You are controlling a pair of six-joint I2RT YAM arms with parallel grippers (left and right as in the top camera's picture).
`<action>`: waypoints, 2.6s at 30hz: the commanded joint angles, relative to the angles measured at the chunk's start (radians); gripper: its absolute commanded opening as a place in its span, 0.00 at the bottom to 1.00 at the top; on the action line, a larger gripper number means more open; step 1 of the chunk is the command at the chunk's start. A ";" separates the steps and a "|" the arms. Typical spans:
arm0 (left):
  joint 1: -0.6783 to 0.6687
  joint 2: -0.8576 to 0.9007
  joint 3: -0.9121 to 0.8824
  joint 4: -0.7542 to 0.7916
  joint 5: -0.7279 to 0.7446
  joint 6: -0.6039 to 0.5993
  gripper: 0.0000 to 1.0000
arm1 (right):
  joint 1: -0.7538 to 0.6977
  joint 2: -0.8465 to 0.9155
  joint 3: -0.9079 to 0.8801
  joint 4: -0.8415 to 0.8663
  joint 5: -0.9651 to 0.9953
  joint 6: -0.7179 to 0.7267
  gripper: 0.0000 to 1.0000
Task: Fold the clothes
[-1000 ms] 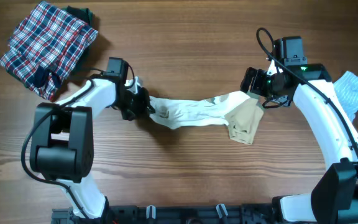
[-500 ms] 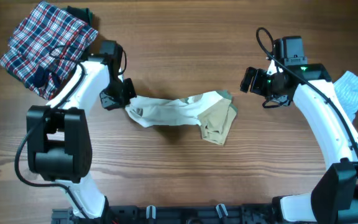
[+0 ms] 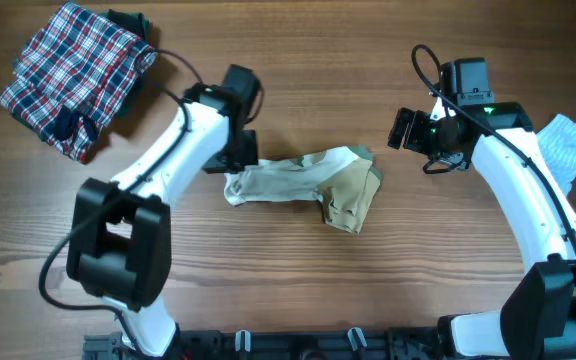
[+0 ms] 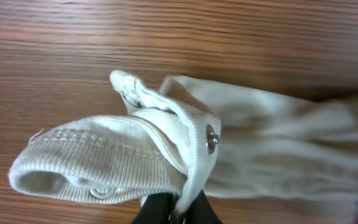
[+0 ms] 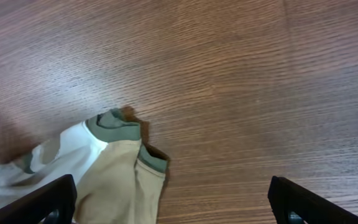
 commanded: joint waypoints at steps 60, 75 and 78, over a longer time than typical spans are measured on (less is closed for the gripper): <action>0.021 -0.052 0.083 -0.039 0.243 0.056 0.96 | -0.002 -0.001 0.006 -0.016 0.042 -0.029 1.00; 0.096 -0.036 -0.056 0.095 0.346 0.103 0.99 | 0.003 0.067 -0.112 0.003 -0.279 -0.142 1.00; 0.096 -0.036 -0.056 0.095 0.346 0.103 0.99 | 0.026 0.093 -0.113 0.005 -0.339 -0.130 1.00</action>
